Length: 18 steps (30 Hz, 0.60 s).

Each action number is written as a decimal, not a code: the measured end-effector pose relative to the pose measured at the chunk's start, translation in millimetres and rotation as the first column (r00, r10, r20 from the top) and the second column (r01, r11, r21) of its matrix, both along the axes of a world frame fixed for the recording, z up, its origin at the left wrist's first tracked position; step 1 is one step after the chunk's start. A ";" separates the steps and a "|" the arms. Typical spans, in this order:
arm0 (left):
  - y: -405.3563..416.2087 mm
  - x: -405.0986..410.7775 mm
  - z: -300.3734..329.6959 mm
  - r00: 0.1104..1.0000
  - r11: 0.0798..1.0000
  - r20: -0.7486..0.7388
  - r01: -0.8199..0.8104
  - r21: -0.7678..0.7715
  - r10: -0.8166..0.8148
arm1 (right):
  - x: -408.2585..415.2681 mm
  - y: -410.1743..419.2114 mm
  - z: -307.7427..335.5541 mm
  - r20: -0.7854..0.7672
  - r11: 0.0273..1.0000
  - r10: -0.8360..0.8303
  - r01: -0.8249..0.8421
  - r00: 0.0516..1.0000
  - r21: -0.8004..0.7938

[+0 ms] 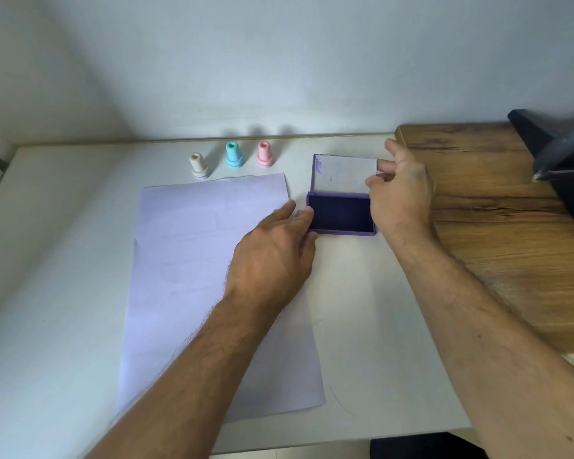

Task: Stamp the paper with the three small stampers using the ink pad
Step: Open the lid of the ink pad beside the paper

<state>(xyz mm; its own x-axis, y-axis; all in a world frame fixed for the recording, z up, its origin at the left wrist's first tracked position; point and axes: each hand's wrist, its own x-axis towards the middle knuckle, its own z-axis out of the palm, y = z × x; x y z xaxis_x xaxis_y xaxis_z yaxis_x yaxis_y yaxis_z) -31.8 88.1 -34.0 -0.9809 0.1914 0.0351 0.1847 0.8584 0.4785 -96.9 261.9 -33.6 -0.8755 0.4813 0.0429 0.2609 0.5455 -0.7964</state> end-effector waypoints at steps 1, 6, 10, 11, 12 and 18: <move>0.1 -0.1 -0.2 1.000 1.000 -0.002 0.001 0.001 -0.001 | 0.0 -0.1 -0.2 0.007 1.000 0.006 -0.006 1.000 0.002; -0.9 0.0 -0.9 1.000 1.000 -0.018 0.004 0.021 -0.004 | 3.9 -0.4 2.5 0.030 0.998 0.045 -0.046 0.999 0.037; -2.8 0.3 -2.2 0.999 0.999 -0.021 0.028 0.019 -0.028 | 5.7 -0.2 4.8 0.053 0.990 0.089 -0.094 0.995 0.105; -3.9 0.5 -1.9 0.999 0.999 -0.016 0.036 0.020 -0.036 | 6.2 -0.2 4.7 0.051 0.986 0.097 -0.103 0.994 0.129; -5.1 0.6 -1.2 0.999 0.999 -0.014 0.041 0.024 -0.040 | 7.4 -0.8 5.2 0.043 0.981 0.106 -0.112 0.993 0.160; -14.7 -1.3 5.6 0.998 0.996 -0.031 -0.050 0.067 0.052 | 15.7 -21.9 15.6 -0.030 0.939 0.194 -0.176 0.981 0.295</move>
<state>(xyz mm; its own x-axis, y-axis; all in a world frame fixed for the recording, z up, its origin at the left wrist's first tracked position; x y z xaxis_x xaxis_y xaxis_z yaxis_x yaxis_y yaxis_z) -33.0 73.4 -28.3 -0.9874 0.1373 0.0784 0.1579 0.8337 0.5291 -81.2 239.9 -18.0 -0.9398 0.2703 0.2089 0.0920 0.7892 -0.6072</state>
